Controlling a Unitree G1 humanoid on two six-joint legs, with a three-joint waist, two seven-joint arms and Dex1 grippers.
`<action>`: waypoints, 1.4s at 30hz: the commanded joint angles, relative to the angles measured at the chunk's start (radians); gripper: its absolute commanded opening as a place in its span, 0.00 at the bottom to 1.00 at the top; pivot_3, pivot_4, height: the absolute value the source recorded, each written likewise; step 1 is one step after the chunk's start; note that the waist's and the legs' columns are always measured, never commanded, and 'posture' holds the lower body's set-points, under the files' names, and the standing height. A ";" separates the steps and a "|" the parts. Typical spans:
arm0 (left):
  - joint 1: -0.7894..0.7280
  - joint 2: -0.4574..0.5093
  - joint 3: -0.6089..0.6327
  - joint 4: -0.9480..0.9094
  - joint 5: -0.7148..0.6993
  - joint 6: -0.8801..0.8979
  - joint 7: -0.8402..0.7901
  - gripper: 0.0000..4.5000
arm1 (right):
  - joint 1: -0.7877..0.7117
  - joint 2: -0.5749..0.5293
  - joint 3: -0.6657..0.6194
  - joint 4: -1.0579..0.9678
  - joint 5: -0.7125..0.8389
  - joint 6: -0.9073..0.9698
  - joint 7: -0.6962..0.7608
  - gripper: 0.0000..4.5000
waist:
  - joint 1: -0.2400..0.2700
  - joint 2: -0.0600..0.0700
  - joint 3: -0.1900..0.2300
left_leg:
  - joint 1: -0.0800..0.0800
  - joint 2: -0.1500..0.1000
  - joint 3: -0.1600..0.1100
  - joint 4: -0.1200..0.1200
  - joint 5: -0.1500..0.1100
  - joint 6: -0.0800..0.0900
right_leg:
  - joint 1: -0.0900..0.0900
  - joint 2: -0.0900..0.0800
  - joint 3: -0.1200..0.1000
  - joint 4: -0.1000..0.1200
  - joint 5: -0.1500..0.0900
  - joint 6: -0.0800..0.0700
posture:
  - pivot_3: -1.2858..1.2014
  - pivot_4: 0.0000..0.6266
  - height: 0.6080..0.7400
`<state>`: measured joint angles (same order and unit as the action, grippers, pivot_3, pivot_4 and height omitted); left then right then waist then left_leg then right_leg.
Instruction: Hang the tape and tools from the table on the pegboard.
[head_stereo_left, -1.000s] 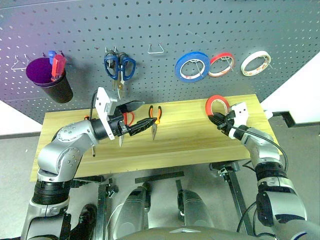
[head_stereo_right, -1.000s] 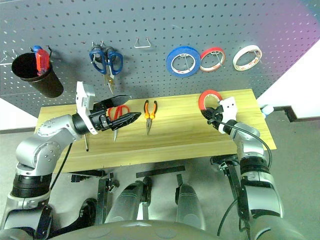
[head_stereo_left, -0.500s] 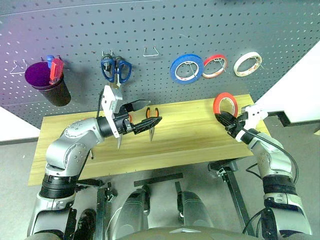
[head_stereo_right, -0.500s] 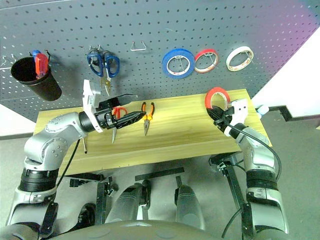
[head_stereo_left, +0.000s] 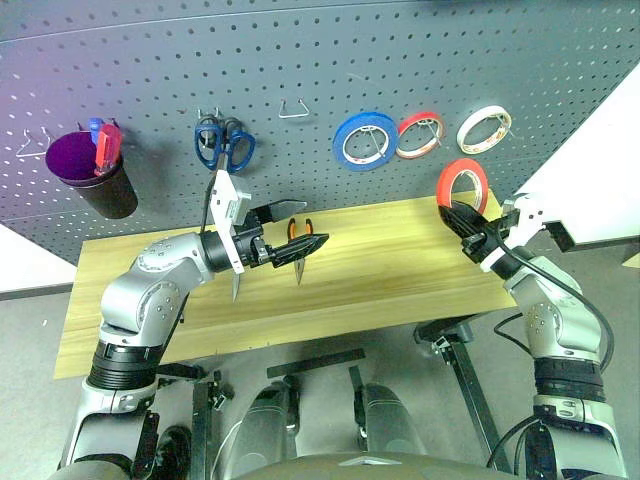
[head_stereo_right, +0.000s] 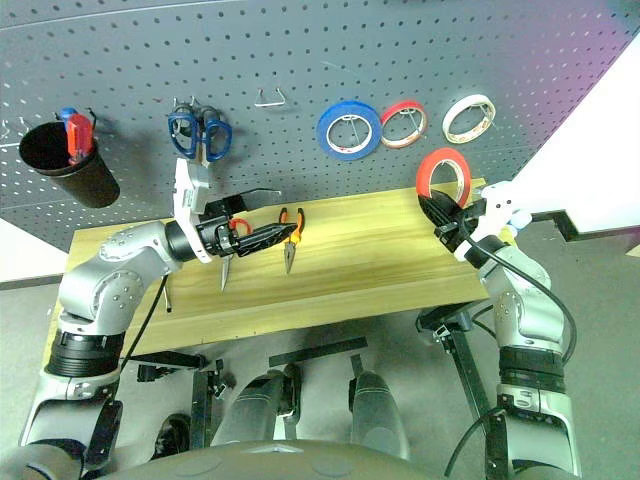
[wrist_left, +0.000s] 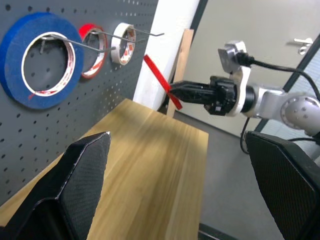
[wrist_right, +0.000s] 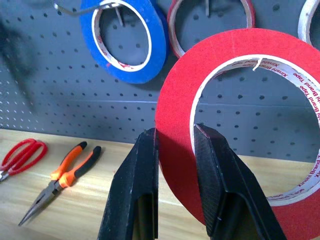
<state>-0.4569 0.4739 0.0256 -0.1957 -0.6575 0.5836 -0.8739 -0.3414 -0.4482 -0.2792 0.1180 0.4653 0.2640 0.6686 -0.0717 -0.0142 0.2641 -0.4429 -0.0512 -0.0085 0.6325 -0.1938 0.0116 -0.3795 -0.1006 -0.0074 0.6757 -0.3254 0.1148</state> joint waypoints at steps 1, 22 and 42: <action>-0.027 -0.002 0.014 -0.005 -0.002 -0.025 -0.010 1.00 | 0.002 -0.008 -0.036 -0.076 0.042 -0.001 -0.005 0.15 | 0.000 0.000 -0.003 | 0.000 0.000 0.000 0.000 0.000 0.000 | 0.000 0.000 0.000 0.000 0.000 0.000 | 0.43 0.25 1.00; -0.025 -0.011 0.012 -0.013 0.011 -0.030 -0.007 1.00 | -0.103 0.002 0.016 -0.096 0.049 0.001 -0.036 0.15 | -0.001 0.001 -0.017 | 0.000 0.000 0.002 0.005 -0.003 0.005 | -0.002 0.000 0.002 0.007 0.000 0.000 | 0.44 0.26 1.00; 0.000 0.005 0.031 -0.054 -0.003 -0.014 0.032 1.00 | -0.240 0.034 0.087 0.165 -0.053 -0.142 0.018 0.15 | 0.001 0.001 -0.017 | 0.000 0.001 0.002 0.006 -0.004 0.006 | -0.002 0.001 0.003 0.007 0.000 0.000 | 0.46 0.28 1.00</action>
<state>-0.4606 0.4706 0.0314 -0.2112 -0.6444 0.5767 -0.8428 -0.5498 -0.4162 -0.1872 0.2773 0.4154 0.1620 0.6760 -0.0704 -0.0134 0.2470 -0.4428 -0.0499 -0.0066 0.6383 -0.1974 0.0178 -0.3810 -0.0994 -0.0047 0.6829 -0.3254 0.1148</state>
